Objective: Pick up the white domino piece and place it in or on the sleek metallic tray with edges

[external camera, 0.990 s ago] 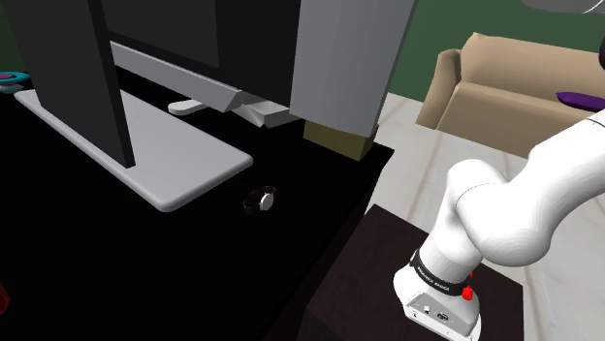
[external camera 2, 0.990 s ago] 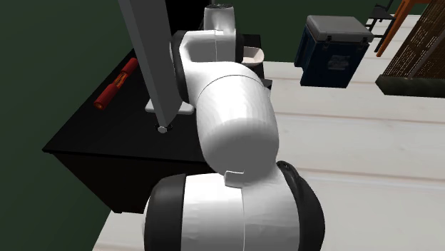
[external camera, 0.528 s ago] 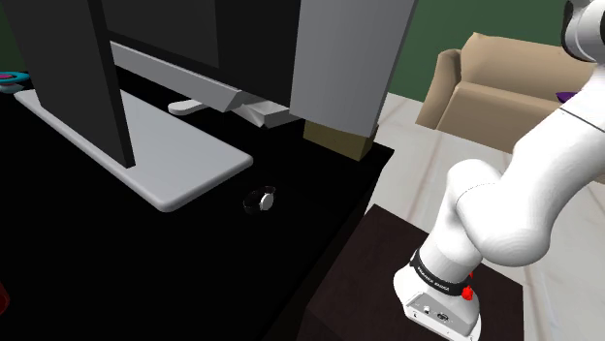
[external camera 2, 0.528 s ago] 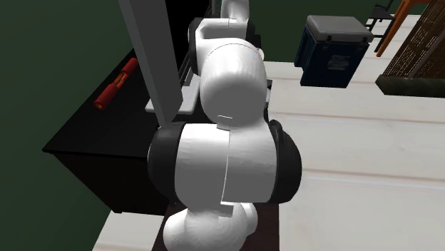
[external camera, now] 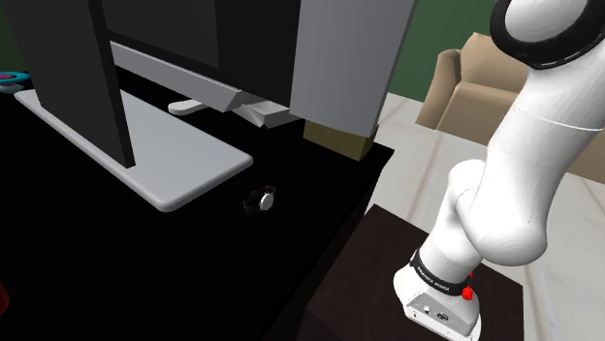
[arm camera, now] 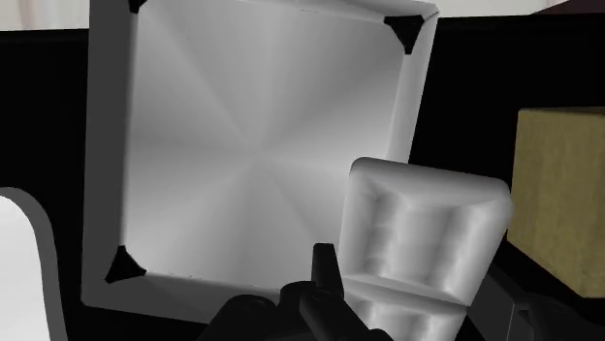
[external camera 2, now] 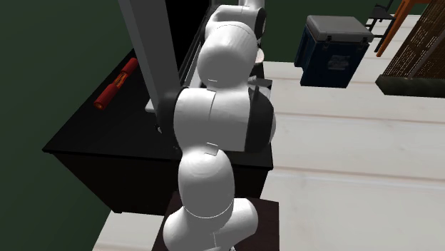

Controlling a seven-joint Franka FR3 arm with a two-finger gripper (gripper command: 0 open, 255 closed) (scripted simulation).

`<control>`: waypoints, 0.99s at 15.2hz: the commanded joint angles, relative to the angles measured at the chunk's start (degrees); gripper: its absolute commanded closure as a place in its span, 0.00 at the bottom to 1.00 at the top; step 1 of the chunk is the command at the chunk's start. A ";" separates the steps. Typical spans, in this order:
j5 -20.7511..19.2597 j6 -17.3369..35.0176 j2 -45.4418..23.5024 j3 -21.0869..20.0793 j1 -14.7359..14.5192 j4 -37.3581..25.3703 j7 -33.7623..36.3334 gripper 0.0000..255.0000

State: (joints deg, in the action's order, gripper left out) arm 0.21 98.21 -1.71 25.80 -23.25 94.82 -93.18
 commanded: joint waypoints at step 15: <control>7.51 2.52 -15.96 1.45 4.76 -11.71 -6.40 1.00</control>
State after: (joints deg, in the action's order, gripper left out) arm 7.84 99.74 -17.96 27.28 -18.30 81.87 -99.64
